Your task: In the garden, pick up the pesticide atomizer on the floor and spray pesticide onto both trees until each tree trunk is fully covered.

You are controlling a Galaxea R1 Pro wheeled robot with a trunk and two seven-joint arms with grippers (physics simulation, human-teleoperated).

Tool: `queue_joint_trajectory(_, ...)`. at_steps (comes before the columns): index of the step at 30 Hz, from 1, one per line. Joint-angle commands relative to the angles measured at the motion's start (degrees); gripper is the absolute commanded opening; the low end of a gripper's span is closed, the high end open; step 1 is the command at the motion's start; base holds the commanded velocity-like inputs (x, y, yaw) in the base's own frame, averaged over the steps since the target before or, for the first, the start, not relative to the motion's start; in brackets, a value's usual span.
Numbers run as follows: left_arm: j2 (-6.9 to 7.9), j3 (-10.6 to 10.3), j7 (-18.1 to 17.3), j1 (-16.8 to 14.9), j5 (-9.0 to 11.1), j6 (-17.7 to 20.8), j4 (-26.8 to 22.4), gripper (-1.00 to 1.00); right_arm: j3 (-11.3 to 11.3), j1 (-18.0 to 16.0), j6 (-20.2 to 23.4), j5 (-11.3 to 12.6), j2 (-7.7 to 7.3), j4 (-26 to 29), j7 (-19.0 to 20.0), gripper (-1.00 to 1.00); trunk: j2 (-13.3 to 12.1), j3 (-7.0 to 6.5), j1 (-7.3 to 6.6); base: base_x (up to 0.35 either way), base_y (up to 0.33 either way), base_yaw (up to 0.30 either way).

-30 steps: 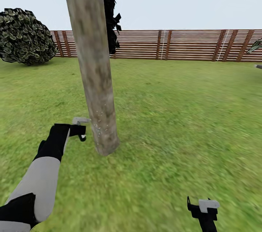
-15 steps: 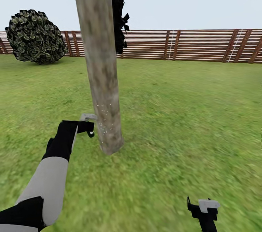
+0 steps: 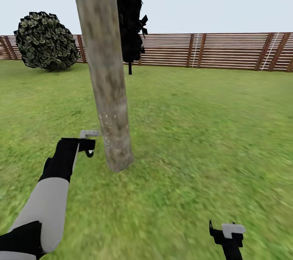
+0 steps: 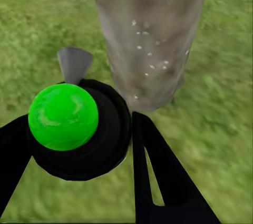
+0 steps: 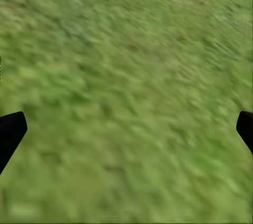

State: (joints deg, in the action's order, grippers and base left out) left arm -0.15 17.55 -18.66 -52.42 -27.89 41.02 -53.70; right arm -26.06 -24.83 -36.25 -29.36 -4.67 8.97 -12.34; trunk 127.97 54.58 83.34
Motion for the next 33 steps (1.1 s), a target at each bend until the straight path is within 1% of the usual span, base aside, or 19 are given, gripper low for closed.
queue_joint_trajectory(1,-0.15,0.17,-0.21,-0.06,-0.45,0.13,0.03,-1.00,-0.22,-0.04,-0.14,-0.61,0.00,-0.09,-0.38,1.00,0.02,0.05,-0.01,0.000,-0.274,0.269)
queue_joint_trajectory(5,-0.64,0.20,0.09,-0.06,-0.26,0.12,0.08,-1.00,-0.22,-0.04,-0.14,-0.61,0.01,-0.09,-0.37,1.00,0.02,0.05,-0.01,0.000,-0.275,0.275)
queue_joint_trajectory(12,-0.80,0.37,0.12,-0.06,-0.15,0.12,0.08,-1.00,-0.22,-0.04,-0.14,-0.61,0.01,-0.09,-0.34,1.00,0.02,0.05,-0.01,0.030,-0.275,0.258)
queue_joint_trajectory(23,-0.81,0.38,0.21,-0.06,-0.24,0.12,0.09,-1.00,-0.22,-0.04,-0.14,-0.61,-0.07,-0.09,-0.33,1.00,0.02,0.05,-0.01,0.130,-0.272,0.017)
queue_joint_trajectory(33,-0.58,0.46,0.28,-0.06,-0.32,0.12,0.09,-1.00,-0.22,-0.04,-0.14,-0.61,0.01,-0.09,-0.32,1.00,0.02,0.05,-0.01,0.011,-0.273,0.000)
